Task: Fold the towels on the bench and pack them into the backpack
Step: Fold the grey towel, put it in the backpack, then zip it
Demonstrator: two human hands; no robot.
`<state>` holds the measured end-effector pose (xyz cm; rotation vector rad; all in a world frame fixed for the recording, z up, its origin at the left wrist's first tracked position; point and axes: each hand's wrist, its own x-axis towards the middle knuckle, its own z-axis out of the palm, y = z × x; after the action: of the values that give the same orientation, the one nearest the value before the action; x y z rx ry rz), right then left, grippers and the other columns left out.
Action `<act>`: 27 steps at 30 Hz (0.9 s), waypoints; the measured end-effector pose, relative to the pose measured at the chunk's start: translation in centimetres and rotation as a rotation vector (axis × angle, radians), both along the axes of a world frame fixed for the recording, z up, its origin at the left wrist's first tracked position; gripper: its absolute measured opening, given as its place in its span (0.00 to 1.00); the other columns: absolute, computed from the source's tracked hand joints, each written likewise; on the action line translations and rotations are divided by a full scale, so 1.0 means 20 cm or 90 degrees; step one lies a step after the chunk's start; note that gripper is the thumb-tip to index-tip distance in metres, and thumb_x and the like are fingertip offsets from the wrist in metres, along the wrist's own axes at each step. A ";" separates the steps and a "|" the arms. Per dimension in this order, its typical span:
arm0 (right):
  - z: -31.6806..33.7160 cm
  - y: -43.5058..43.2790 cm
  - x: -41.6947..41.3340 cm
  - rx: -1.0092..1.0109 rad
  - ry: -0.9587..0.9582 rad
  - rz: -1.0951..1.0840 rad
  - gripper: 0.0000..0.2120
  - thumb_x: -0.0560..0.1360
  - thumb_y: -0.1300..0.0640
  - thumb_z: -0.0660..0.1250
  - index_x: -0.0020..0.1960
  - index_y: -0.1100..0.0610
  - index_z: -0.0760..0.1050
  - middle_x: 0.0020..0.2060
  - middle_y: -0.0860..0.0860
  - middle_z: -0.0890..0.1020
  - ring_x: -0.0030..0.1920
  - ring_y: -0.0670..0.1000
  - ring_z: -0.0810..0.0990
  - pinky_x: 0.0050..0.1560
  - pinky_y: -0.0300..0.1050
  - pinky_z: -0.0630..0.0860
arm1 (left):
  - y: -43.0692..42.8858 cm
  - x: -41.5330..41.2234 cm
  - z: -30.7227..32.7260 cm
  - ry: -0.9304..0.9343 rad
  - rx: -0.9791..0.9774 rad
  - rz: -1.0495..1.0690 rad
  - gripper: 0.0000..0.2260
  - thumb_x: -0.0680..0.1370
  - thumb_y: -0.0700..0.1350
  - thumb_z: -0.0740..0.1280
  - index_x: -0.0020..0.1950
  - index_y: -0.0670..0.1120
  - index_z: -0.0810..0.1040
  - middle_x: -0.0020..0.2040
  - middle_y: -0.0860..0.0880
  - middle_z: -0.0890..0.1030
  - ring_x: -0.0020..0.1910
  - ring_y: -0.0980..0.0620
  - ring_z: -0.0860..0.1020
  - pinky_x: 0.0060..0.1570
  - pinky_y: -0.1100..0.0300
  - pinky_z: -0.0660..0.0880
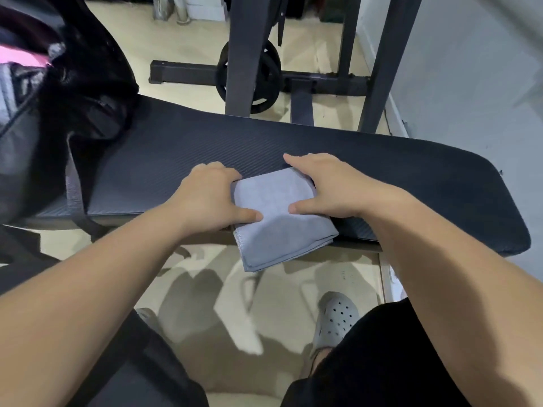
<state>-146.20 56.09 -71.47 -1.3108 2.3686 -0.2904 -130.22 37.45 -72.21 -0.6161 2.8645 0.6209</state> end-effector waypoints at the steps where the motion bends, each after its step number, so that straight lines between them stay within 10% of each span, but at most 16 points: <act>1: -0.01 -0.01 -0.02 0.003 -0.003 -0.005 0.50 0.68 0.37 0.76 0.82 0.48 0.55 0.69 0.46 0.70 0.74 0.54 0.63 0.72 0.53 0.65 | 0.00 -0.01 0.01 0.001 0.028 0.012 0.27 0.62 0.68 0.75 0.53 0.54 0.80 0.48 0.53 0.75 0.53 0.49 0.73 0.53 0.49 0.75; 5: 0.01 -0.06 -0.06 0.035 -0.017 -0.011 0.37 0.60 0.35 0.79 0.66 0.43 0.74 0.53 0.42 0.73 0.58 0.49 0.74 0.59 0.50 0.75 | -0.04 -0.07 0.03 0.002 0.104 0.047 0.19 0.62 0.57 0.81 0.40 0.46 0.79 0.38 0.52 0.79 0.38 0.52 0.76 0.35 0.56 0.72; 10: 0.09 -0.10 -0.09 0.146 -0.038 0.027 0.25 0.59 0.43 0.83 0.48 0.45 0.72 0.47 0.43 0.76 0.48 0.47 0.75 0.46 0.47 0.74 | -0.09 -0.16 0.03 0.028 0.159 0.014 0.17 0.63 0.48 0.82 0.36 0.45 0.75 0.33 0.53 0.75 0.32 0.53 0.70 0.31 0.59 0.66; 16: 0.02 -0.16 -0.22 -0.008 -0.021 -0.082 0.25 0.60 0.44 0.83 0.52 0.45 0.75 0.47 0.42 0.79 0.49 0.47 0.77 0.49 0.49 0.77 | -0.17 -0.29 -0.02 0.195 0.122 0.065 0.11 0.68 0.47 0.78 0.46 0.53 0.79 0.44 0.56 0.81 0.46 0.53 0.78 0.43 0.55 0.75; 21: -0.01 -0.16 -0.27 -0.100 -0.072 -0.137 0.34 0.64 0.47 0.81 0.67 0.43 0.74 0.59 0.39 0.78 0.60 0.46 0.76 0.54 0.39 0.72 | -0.23 -0.33 -0.02 0.148 0.121 0.044 0.35 0.70 0.52 0.78 0.74 0.51 0.70 0.69 0.52 0.74 0.68 0.51 0.72 0.65 0.58 0.68; 27: 0.02 -0.11 -0.25 0.017 -0.076 -0.100 0.53 0.63 0.41 0.81 0.80 0.41 0.55 0.76 0.43 0.64 0.75 0.48 0.63 0.70 0.42 0.62 | -0.25 -0.29 0.01 0.064 0.076 -0.032 0.48 0.64 0.55 0.81 0.80 0.52 0.61 0.69 0.53 0.70 0.72 0.48 0.66 0.70 0.49 0.67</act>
<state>-151.13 53.91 -71.00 -1.0659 2.3699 -0.3715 -136.03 32.53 -72.08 -0.5068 2.8973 0.8296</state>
